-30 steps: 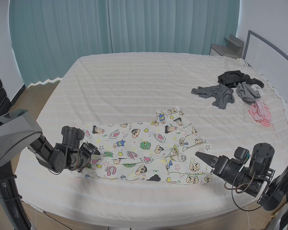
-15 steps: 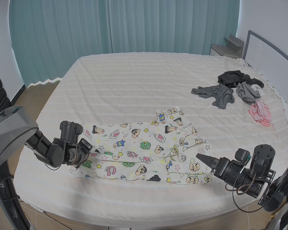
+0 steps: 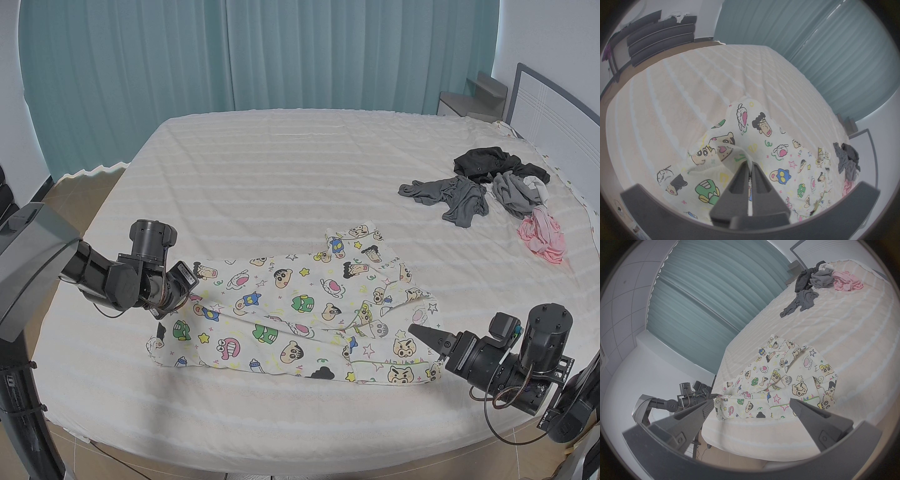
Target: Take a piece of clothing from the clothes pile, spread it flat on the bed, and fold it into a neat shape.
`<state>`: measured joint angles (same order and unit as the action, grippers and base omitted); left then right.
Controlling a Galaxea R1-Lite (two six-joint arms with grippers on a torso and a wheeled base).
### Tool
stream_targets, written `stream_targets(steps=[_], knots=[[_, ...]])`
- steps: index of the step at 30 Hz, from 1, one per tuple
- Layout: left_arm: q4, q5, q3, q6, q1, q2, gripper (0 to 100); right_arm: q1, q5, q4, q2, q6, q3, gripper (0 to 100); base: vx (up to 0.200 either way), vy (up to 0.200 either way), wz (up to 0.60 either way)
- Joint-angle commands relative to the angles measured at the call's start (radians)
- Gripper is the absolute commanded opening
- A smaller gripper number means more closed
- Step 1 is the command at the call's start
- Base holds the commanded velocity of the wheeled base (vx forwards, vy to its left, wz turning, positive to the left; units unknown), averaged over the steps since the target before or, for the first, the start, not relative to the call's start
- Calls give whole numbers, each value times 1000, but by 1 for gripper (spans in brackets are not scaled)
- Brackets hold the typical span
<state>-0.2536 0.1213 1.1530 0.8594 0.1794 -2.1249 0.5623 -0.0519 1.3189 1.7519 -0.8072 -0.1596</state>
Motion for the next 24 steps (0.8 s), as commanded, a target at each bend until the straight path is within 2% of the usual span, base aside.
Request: stream_targets(steps=[1,10,11,17,21,24], knots=[[54,-2,90,-33,-14,-83,0,1,0,0,17,0,3,100,0,0,0],[100,-5,177,-28,-61,-132,0,1,0,2,38,0,6,100,0,0,0],[100,-5,179,-28,-66,-132,100,1,0,2,40,0,9,100,0,0,0],[100,-23,180,-31,-89,-125,100,1,1,2,41,-1,11,100,0,0,0],[100,-83,162,-43,-124,-95,100,-1,1,2,41,-1,12,100,0,0,0],[96,-196,116,-135,-193,-46,100,-2,1,2,44,-1,14,100,0,0,0]])
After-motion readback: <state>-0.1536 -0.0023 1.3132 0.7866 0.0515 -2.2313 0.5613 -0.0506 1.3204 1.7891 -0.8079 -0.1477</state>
